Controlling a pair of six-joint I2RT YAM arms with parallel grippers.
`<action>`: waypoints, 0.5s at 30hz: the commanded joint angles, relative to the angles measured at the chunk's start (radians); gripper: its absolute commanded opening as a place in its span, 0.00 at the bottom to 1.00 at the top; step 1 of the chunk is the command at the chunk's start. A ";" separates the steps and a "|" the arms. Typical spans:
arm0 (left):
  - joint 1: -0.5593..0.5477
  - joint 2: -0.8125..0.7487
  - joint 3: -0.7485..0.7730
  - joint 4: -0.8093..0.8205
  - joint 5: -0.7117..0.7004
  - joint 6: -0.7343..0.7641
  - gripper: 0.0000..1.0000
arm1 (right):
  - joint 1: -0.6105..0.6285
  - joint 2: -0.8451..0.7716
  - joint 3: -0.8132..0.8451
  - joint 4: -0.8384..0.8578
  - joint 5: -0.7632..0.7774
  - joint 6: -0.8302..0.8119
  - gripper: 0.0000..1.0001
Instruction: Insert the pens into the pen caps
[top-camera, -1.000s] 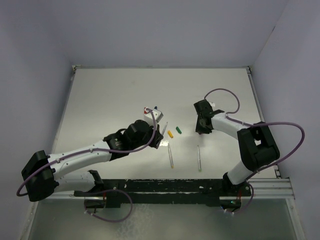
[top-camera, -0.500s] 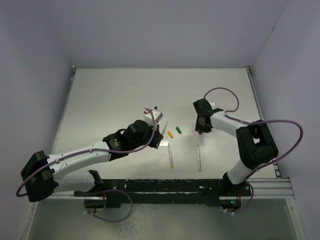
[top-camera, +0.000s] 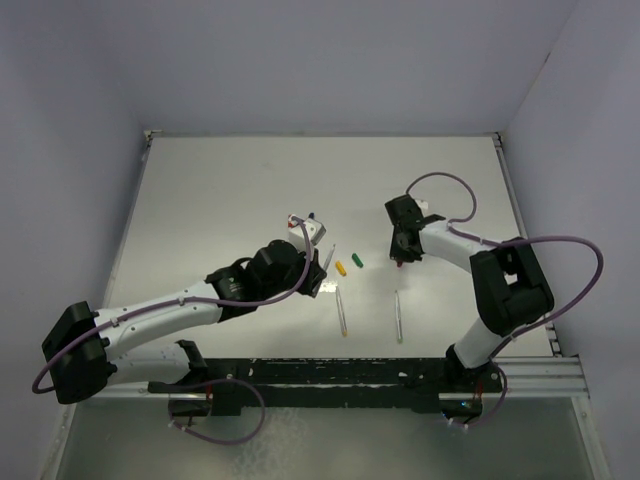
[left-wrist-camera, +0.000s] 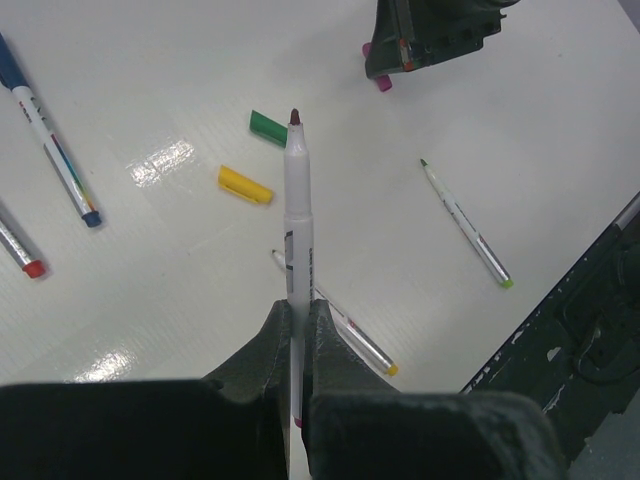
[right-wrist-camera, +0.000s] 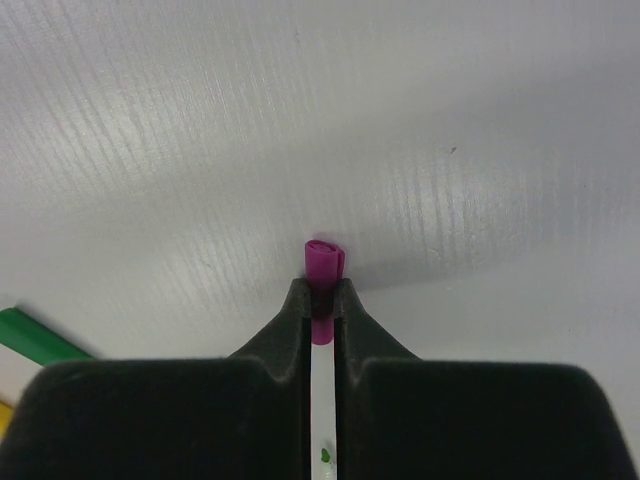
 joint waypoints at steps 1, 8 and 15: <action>0.006 0.002 -0.006 0.044 0.021 0.002 0.00 | -0.003 0.055 -0.027 -0.041 -0.061 -0.025 0.00; 0.006 0.007 -0.068 0.187 0.055 -0.002 0.00 | 0.000 -0.143 -0.034 0.069 -0.162 -0.096 0.00; 0.006 0.081 -0.092 0.318 0.081 0.005 0.00 | 0.000 -0.391 -0.084 0.225 -0.269 -0.120 0.00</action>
